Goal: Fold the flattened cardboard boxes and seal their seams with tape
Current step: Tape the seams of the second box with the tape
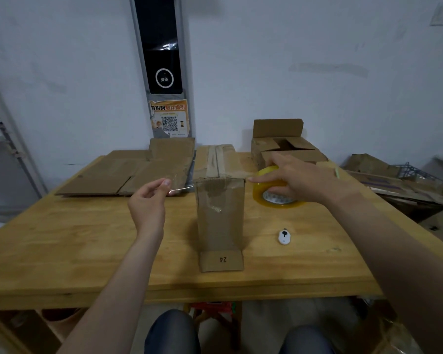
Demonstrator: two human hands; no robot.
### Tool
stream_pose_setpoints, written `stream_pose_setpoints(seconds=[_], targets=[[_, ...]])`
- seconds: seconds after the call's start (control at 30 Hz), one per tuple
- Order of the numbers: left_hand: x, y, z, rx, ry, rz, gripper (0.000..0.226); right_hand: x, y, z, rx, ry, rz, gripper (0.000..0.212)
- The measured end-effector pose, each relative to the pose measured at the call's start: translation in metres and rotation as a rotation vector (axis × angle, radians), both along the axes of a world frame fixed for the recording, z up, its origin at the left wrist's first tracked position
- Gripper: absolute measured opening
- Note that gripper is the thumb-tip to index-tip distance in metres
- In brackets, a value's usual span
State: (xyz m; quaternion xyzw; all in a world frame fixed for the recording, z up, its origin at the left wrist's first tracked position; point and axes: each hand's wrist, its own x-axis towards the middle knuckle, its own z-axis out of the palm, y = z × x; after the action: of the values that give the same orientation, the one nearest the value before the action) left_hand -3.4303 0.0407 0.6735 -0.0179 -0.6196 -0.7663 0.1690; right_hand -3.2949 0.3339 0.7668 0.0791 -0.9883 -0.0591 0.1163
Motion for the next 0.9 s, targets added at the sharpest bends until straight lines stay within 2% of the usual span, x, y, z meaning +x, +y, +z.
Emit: stream_pose_setpoints(seconds=[0.17, 0.37, 0.5, 0.7, 0.9], targets=[[-0.007, 0.003, -0.002, -0.01, 0.002, -0.007, 0.005, -0.01, -0.003, -0.008, -0.041, -0.025, 0.003, 0.057], [-0.017, 0.01, -0.009, -0.041, 0.004, -0.066, 0.006, -0.016, -0.004, -0.006, -0.043, -0.027, -0.003, 0.092], [-0.021, 0.02, -0.008, -0.056, 0.009, -0.091, 0.005, -0.02, -0.007, -0.011, -0.111, -0.095, -0.017, 0.084], [-0.014, 0.043, -0.018, -0.04, -0.012, -0.136, 0.005, -0.023, -0.008, -0.017, -0.206, -0.072, -0.023, 0.074], [-0.01, 0.055, -0.024, -0.099, 0.074, -0.103, 0.013, -0.023, -0.01, -0.022, -0.251, -0.057, -0.036, 0.075]])
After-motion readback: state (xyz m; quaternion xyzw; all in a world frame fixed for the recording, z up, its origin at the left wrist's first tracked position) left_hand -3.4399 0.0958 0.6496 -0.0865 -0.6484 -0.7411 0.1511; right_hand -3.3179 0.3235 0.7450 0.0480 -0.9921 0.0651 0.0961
